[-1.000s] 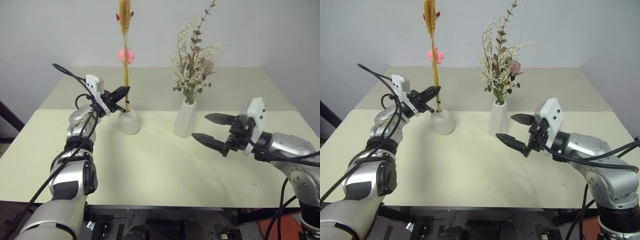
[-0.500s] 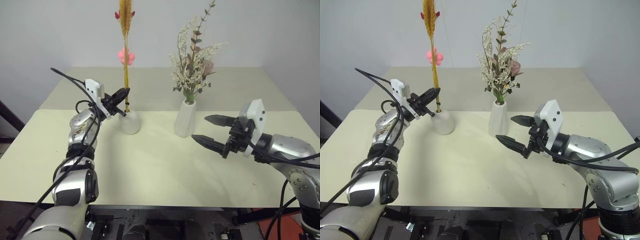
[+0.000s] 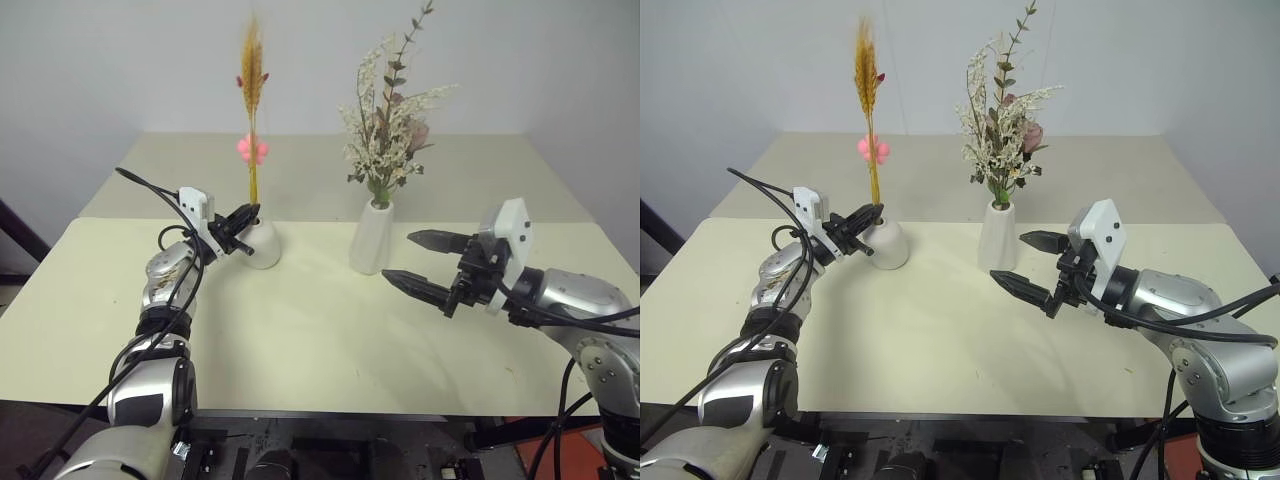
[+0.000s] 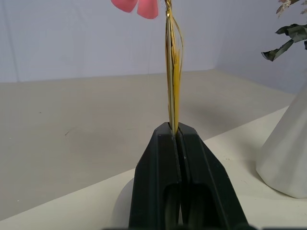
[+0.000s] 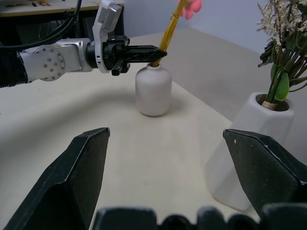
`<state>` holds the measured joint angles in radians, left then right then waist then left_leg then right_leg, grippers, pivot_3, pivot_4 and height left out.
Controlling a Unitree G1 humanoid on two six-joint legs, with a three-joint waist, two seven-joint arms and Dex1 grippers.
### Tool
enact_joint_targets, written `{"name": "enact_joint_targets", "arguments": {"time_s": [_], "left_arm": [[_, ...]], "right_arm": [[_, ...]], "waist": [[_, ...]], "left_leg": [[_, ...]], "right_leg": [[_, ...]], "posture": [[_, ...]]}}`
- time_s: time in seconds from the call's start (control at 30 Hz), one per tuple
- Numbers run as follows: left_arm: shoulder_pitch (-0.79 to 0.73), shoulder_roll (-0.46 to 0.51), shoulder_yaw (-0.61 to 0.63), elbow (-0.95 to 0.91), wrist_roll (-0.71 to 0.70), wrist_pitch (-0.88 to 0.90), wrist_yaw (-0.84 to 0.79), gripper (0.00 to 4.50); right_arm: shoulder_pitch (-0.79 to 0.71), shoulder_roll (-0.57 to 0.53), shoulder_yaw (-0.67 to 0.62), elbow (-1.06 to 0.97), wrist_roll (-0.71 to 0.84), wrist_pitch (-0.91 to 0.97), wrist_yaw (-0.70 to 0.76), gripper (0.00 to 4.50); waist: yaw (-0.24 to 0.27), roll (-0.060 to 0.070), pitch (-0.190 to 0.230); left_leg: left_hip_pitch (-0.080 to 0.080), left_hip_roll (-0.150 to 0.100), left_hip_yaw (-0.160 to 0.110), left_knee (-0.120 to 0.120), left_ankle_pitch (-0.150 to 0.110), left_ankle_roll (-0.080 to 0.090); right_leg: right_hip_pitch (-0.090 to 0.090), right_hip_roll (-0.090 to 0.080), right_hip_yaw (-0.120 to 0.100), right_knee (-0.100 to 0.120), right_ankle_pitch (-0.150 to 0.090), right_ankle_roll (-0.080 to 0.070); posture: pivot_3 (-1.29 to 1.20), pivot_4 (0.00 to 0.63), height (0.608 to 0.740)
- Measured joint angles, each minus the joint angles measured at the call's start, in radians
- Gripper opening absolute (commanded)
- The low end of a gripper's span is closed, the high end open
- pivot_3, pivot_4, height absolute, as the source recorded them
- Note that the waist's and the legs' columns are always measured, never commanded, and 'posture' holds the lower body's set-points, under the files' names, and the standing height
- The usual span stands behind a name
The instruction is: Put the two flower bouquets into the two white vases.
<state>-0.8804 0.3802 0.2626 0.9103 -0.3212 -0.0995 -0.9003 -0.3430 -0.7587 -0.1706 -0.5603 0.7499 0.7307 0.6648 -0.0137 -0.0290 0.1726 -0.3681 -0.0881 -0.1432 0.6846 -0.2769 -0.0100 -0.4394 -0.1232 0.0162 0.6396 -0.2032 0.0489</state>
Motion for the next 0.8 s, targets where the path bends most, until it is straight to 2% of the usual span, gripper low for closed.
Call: {"name": "enact_joint_targets", "arguments": {"time_s": [0.23,0.4,0.43,0.47,0.67,0.8], "left_arm": [[0.003,0.0,-0.004,-0.021,0.0,0.017,0.003,0.01],[0.061,0.0,-0.004,-0.105,-0.007,0.055,0.002,0.01],[0.074,0.001,-0.004,-0.127,-0.014,0.065,0.002,0.48],[0.086,0.002,-0.005,-0.149,-0.016,0.08,0.003,0.68],[0.209,0.019,-0.008,-0.328,-0.041,0.195,0.015,2.63],[0.308,0.063,-0.006,-0.478,-0.073,0.287,0.025,3.88]], "right_arm": [[0.001,0.0,0.0,0.0,0.0,0.0,0.0,4.5],[0.005,0.0,0.0,-0.002,0.0,0.0,-0.001,4.5],[0.005,0.0,0.0,-0.002,0.0,0.0,0.0,4.5],[0.005,0.0,0.0,-0.003,0.0,0.0,0.0,4.5],[0.004,0.0,0.001,-0.003,0.0,0.0,0.001,4.5],[0.004,0.0,0.002,-0.002,0.0,0.0,0.002,4.5]], "waist": [[0.0,0.0,0.0],[-0.002,0.0,0.0],[-0.002,0.0,0.0],[-0.001,0.0,0.0],[-0.001,0.0,0.0],[-0.003,0.0,0.0]], "left_leg": [[0.0,0.0,0.0,0.0,0.0,0.0],[0.0,0.0,0.0,0.0,0.0,0.0],[0.0,0.0,0.0,0.0,0.0,0.0],[0.0,0.0,0.0,0.0,0.0,0.0],[0.0,0.0,0.0,0.0,0.0,0.0],[0.0,0.001,0.0,0.0,0.0,0.0]], "right_leg": [[0.0,0.0,0.0,0.0,0.0,0.0],[0.0,0.0,0.0,0.0,0.0,0.0],[0.0,0.0,0.0,0.0,0.0,0.0],[0.0,0.0,0.0,0.0,0.0,0.0],[0.0,0.0,0.0,0.0,0.0,0.0],[0.0,0.0,0.001,0.0,0.0,0.0]], "posture": [[0.0,0.15,0.74],[0.0,0.15,0.74],[0.0,0.15,0.74],[0.0,0.15,0.74],[0.0,0.15,0.74],[0.0,0.15,0.74]]}}
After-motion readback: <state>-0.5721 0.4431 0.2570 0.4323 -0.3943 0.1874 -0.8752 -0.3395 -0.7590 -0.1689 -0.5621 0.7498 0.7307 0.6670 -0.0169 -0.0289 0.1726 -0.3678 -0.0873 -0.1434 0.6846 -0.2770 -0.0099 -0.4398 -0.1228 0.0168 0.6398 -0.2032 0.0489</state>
